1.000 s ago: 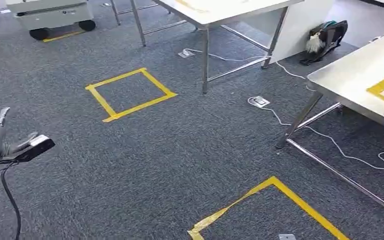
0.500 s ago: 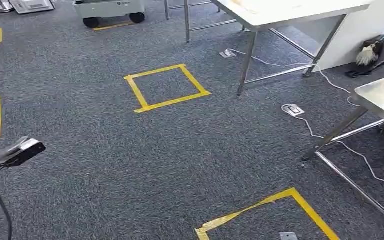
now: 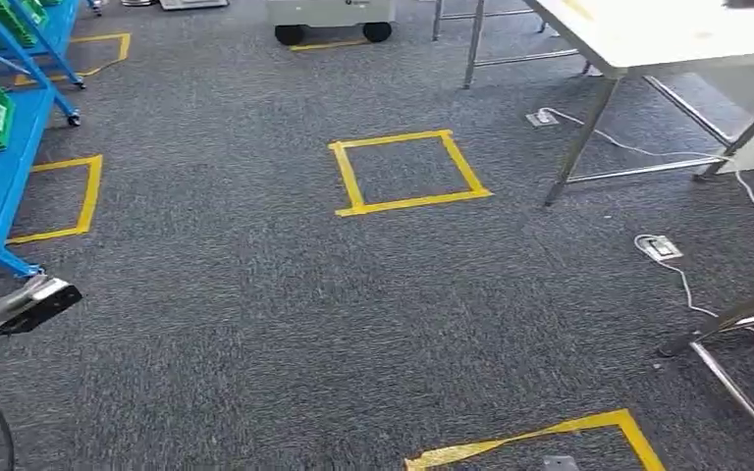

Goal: Take the parts from the cabinet and place them on the table.

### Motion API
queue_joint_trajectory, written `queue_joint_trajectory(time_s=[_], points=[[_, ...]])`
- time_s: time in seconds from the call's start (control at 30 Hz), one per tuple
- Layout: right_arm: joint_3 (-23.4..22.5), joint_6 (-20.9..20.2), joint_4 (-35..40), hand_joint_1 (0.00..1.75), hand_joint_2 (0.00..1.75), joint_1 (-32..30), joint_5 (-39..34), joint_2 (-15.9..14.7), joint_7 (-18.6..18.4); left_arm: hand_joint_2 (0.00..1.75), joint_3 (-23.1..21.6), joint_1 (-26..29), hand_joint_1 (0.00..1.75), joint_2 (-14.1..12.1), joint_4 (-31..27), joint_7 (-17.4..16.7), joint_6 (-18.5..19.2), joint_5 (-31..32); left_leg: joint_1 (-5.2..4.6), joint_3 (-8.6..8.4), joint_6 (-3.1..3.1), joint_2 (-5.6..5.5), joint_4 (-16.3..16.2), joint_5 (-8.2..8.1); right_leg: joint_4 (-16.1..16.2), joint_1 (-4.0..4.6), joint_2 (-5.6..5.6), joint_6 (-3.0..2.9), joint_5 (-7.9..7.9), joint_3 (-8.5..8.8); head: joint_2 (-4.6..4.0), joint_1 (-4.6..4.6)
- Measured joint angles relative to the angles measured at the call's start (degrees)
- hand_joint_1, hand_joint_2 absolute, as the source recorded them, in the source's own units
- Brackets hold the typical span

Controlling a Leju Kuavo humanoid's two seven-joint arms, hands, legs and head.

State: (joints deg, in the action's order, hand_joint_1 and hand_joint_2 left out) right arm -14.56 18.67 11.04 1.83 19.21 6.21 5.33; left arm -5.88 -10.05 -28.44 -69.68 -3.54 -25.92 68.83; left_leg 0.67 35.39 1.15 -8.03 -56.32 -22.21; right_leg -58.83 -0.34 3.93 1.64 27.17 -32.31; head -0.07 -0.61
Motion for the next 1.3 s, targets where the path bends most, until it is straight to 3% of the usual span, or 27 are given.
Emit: queue_joint_trajectory(time_s=[0.07,0.1,0.13,0.2,0.23,0.27,0.3,0.37,0.4,0.43,0.47,0.57,0.63,0.67,0.73,0.77,0.8,0.87,0.9,0.93,1.07,1.1,1.13,1.17,1.23,1.27,1.3], points=[[0.0,0.0,0.0,0.00,0.00,0.0,0.0,0.1,0.0,0.00,0.2,0.4,0.00,-0.4,0.0,0.0,0.0,0.0,0.16,0.20,0.61,-0.78,0.2,0.11,0.5,-0.22,-1.45,-0.84,-0.43,0.29,0.00,0.00],[0.0,0.0,0.0,0.00,0.00,0.1,0.0,0.0,0.0,0.00,0.2,0.5,0.00,-0.5,0.0,0.0,0.0,0.0,-0.28,0.67,0.70,3.38,-1.0,-0.83,0.8,-0.14,-2.05,-1.27,-0.59,0.46,0.00,-0.13],[0.0,0.0,0.0,0.00,0.00,0.0,0.0,0.0,0.0,0.00,0.3,0.2,0.00,-0.6,-0.1,0.0,0.0,0.0,-0.30,2.23,0.92,5.84,-4.2,-2.92,0.9,0.04,-2.79,-1.69,-0.60,0.51,0.00,-0.44],[0.0,-0.2,0.0,0.00,0.00,-0.1,0.0,0.1,0.1,0.00,0.3,0.2,0.00,-0.5,-0.2,0.0,0.0,0.0,-0.21,6.74,1.21,7.22,-13.6,-7.21,0.9,0.23,-4.35,-1.88,-0.52,0.46,0.00,-0.44],[0.0,-0.2,0.0,0.00,0.00,-0.2,0.0,0.1,0.1,0.00,0.3,0.5,0.00,-0.4,-0.2,0.0,0.0,0.0,-0.15,8.62,1.33,7.31,-17.5,-8.44,0.9,0.26,-5.13,-1.93,-0.48,0.43,0.00,-0.39],[0.0,-0.2,0.0,0.00,0.00,-0.2,0.0,0.1,0.1,0.00,0.3,0.8,0.00,-0.4,-0.2,0.0,0.0,0.0,-0.11,9.09,1.41,7.32,-18.5,-8.16,0.9,0.27,-5.95,-1.96,-0.44,0.45,0.00,-0.44],[0.0,-0.2,0.0,0.00,0.00,-0.2,0.0,0.1,0.1,0.00,0.3,0.9,0.00,-0.4,-0.2,0.0,0.0,0.0,-0.11,8.07,1.41,7.39,-16.6,-6.57,0.9,0.27,-6.74,-1.90,-0.35,0.48,0.00,-0.44],[0.0,-0.3,0.0,0.00,0.00,0.0,0.0,0.1,0.2,0.00,0.3,0.8,0.00,-0.4,-0.2,0.0,0.0,0.0,-0.12,2.80,1.30,8.55,-7.2,-2.10,0.9,0.27,-8.21,-1.70,-0.11,0.72,0.00,-0.41],[0.0,-0.3,0.0,0.00,0.00,0.0,0.0,0.1,0.2,0.00,0.4,0.8,0.00,-0.5,-0.3,0.0,0.0,0.0,-0.20,-0.10,1.19,10.95,-2.6,-0.67,0.9,0.38,-8.78,-1.46,0.06,0.99,0.00,-0.44],[0.0,-0.3,0.0,0.00,0.00,0.0,0.0,0.1,0.2,0.00,0.4,0.5,0.00,-0.5,-0.3,0.0,0.0,0.0,-1.00,-1.42,1.28,14.03,0.0,-1.36,0.6,1.02,-9.38,-1.01,0.50,1.02,0.00,-0.59],[0.0,-0.4,0.0,0.00,0.00,0.0,0.0,0.1,0.2,0.00,0.3,0.6,0.00,-0.3,-0.5,0.0,0.0,0.0,-0.75,-1.22,0.38,12.45,-0.1,-1.14,0.7,1.14,-9.86,-0.78,0.65,0.98,0.00,-0.26],[0.0,-1.1,0.0,0.00,0.00,0.2,-0.1,0.1,0.2,0.00,0.5,0.9,0.00,-0.5,-0.6,0.0,0.0,0.0,-0.80,-1.02,-0.55,10.16,0.1,-1.00,1.1,1.04,-12.26,-0.02,1.04,1.90,0.00,-0.39],[0.0,-1.2,0.0,0.00,0.00,0.2,-0.2,0.1,0.3,0.00,0.8,0.9,0.00,-0.7,-1.0,0.0,0.0,0.0,-0.37,-1.06,-1.35,8.98,0.2,-0.78,-2.6,0.60,-6.49,0.61,3.42,0.13,0.00,-0.05],[0.0,-1.2,0.0,0.00,0.00,0.1,-0.2,0.1,0.3,0.00,0.8,0.8,0.00,-0.5,-1.1,0.0,0.0,0.0,-0.33,-1.02,-1.63,8.31,0.2,-0.76,-7.5,0.54,-4.86,0.64,5.79,-2.18,0.00,0.09],[0.1,-1.2,0.0,0.00,0.00,-0.2,-0.2,0.1,0.3,0.00,0.8,1.0,0.00,-0.4,-1.2,0.0,0.0,0.0,-0.37,-0.99,-1.71,6.67,0.2,-0.77,-16.9,0.53,-4.03,0.78,9.22,-7.09,0.00,0.11],[0.0,-1.2,0.0,0.00,0.00,-0.3,-0.2,0.1,0.3,0.00,0.8,1.1,0.00,-0.4,-1.2,0.0,0.0,0.0,-0.38,-1.00,-1.71,5.86,0.1,-0.77,-18.6,0.53,-3.99,0.76,9.11,-8.33,0.00,0.07],[0.0,-1.2,0.0,0.00,0.00,-0.3,-0.2,0.1,0.2,0.00,0.8,1.2,0.00,-0.3,-1.2,0.0,0.0,0.0,-0.35,-1.01,-1.69,4.95,0.1,-0.76,-17.3,0.51,-3.99,0.70,7.59,-8.20,0.00,0.11],[0.0,-1.2,0.0,0.00,0.00,-0.3,-0.2,0.1,0.3,0.00,0.8,1.2,0.00,-0.3,-1.2,0.0,0.0,0.0,-0.13,-1.12,-1.42,3.16,0.1,-0.72,-7.9,0.14,-3.08,0.66,1.90,-4.24,0.00,0.09],[0.0,-1.2,0.0,0.00,0.00,-0.2,-0.3,0.1,0.3,0.00,0.8,1.2,0.00,-0.3,-1.3,0.0,0.0,0.0,0.00,-1.11,-1.18,2.44,0.0,-0.74,-2.8,-0.23,-1.29,0.78,-0.38,-1.83,0.00,0.11],[0.0,-1.3,0.0,0.00,0.00,-0.3,-0.4,0.1,0.3,0.00,0.9,1.2,0.00,-0.4,-1.4,0.0,0.0,0.0,-0.20,-0.73,-0.69,1.68,-0.4,-0.78,-0.1,-0.76,2.34,1.09,0.01,-0.71,0.00,0.13],[0.0,-1.7,0.0,0.00,0.00,-0.1,-0.5,0.2,0.3,0.00,1.1,1.7,0.00,-0.5,-1.7,0.0,0.0,0.0,0.40,-0.09,0.99,-0.97,0.4,0.28,-0.1,-0.14,-0.68,-0.56,-0.58,-0.39,0.00,0.00],[0.0,-1.7,0.0,0.00,0.00,0.0,-0.5,0.3,0.3,0.00,1.2,2.0,0.00,-0.6,-1.7,0.0,0.0,0.0,0.48,0.16,1.06,0.13,0.0,-0.03,0.4,-0.46,-1.49,-1.18,-0.97,-0.27,0.00,0.05],[0.0,-1.7,0.0,0.00,0.00,0.0,-0.6,0.3,0.4,0.00,1.3,2.1,0.00,-0.8,-1.8,0.0,0.0,0.0,0.00,1.08,1.13,4.12,-1.9,-1.57,0.6,-0.26,-2.17,-1.73,-1.05,-0.27,0.00,-0.41],[0.0,-1.7,0.0,0.00,0.00,0.0,-0.6,0.3,0.4,0.00,1.3,1.9,0.00,-0.7,-1.9,0.0,0.0,0.0,0.00,2.79,1.30,6.08,-5.4,-3.76,0.6,-0.08,-2.86,-1.94,-1.09,-0.31,0.00,-0.57],[0.0,-1.7,0.0,0.00,0.00,-0.2,-0.6,0.3,0.3,0.00,1.3,2.0,0.00,-0.5,-2.0,0.0,0.0,0.0,0.07,7.06,1.55,7.28,-14.8,-8.04,0.6,0.15,-4.57,-2.07,-1.00,-0.41,0.00,-0.57],[0.0,-1.7,0.0,0.00,0.00,-0.3,-0.6,0.3,0.3,0.00,1.3,2.3,0.00,-0.4,-2.0,0.0,0.1,0.0,0.11,8.50,1.64,7.31,-18.0,-9.04,0.6,0.16,-5.36,-2.11,-0.97,-0.46,0.00,-0.50],[0.0,-1.7,0.0,0.00,0.00,-0.3,-0.6,0.3,0.3,0.00,1.3,2.6,0.00,-0.4,-2.0,0.0,0.1,0.0,0.16,8.61,1.69,7.33,-18.4,-8.57,0.6,0.16,-6.17,-2.11,-0.94,-0.47,0.00,-0.55]])
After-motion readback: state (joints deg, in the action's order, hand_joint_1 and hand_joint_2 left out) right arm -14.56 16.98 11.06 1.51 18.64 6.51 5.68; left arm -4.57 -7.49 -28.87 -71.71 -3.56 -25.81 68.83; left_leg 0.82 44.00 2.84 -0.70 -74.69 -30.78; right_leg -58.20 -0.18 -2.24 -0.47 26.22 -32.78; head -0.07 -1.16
